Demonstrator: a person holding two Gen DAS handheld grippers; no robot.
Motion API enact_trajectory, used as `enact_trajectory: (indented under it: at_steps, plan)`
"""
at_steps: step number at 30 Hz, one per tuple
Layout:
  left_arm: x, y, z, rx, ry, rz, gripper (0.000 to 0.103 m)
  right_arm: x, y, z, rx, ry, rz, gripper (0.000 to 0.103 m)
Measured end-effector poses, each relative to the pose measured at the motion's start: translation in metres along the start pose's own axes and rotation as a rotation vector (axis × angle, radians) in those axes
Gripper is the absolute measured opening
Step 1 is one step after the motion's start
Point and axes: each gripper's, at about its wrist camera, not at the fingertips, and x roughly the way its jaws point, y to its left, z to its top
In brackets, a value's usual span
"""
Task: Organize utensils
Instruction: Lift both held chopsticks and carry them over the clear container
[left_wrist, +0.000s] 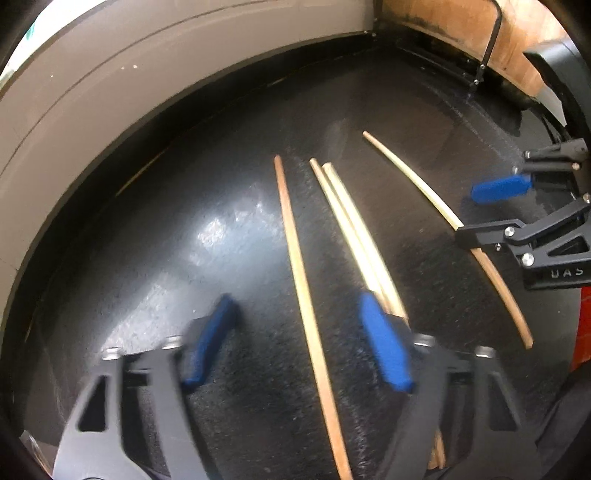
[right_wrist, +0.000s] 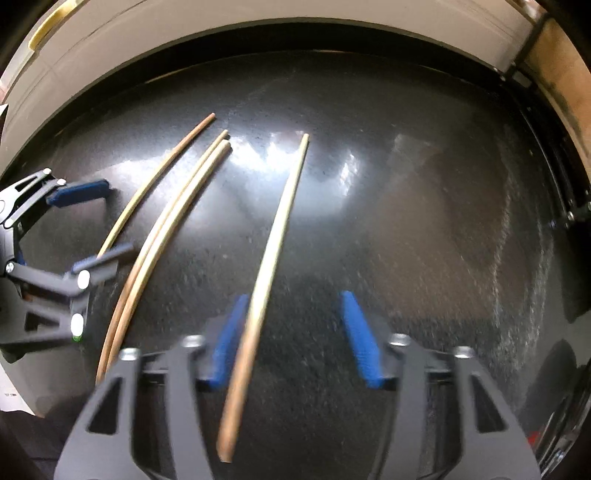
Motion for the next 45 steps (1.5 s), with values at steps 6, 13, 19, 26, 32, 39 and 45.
enact_trajectory:
  at_steps: [6, 13, 19, 26, 32, 39, 45]
  plan:
    - [-0.007, -0.009, 0.000, -0.068, 0.026, 0.039, 0.006, -0.005, 0.003, -0.015, 0.031, -0.023, 0.008, 0.008]
    - [-0.042, 0.005, -0.026, -0.244, 0.050, 0.086, 0.005, -0.022, -0.004, -0.020, 0.068, -0.042, 0.044, 0.007]
    - [-0.097, 0.011, -0.050, -0.371, 0.042, 0.135, 0.005, -0.058, 0.008, -0.038, 0.069, -0.069, 0.086, 0.007]
    - [-0.147, 0.025, -0.083, -0.493, 0.041, 0.179, 0.005, -0.096, 0.041, -0.045, 0.007, -0.113, 0.121, 0.007]
    - [-0.191, 0.054, -0.120, -0.580, 0.007, 0.236, 0.005, -0.116, 0.095, -0.036, -0.058, -0.132, 0.179, 0.007]
    - [-0.239, 0.104, -0.179, -0.690, -0.009, 0.311, 0.005, -0.127, 0.188, -0.025, -0.160, -0.136, 0.281, 0.007]
    - [-0.277, 0.157, -0.242, -0.804, -0.006, 0.371, 0.005, -0.130, 0.294, -0.015, -0.244, -0.095, 0.405, 0.007]
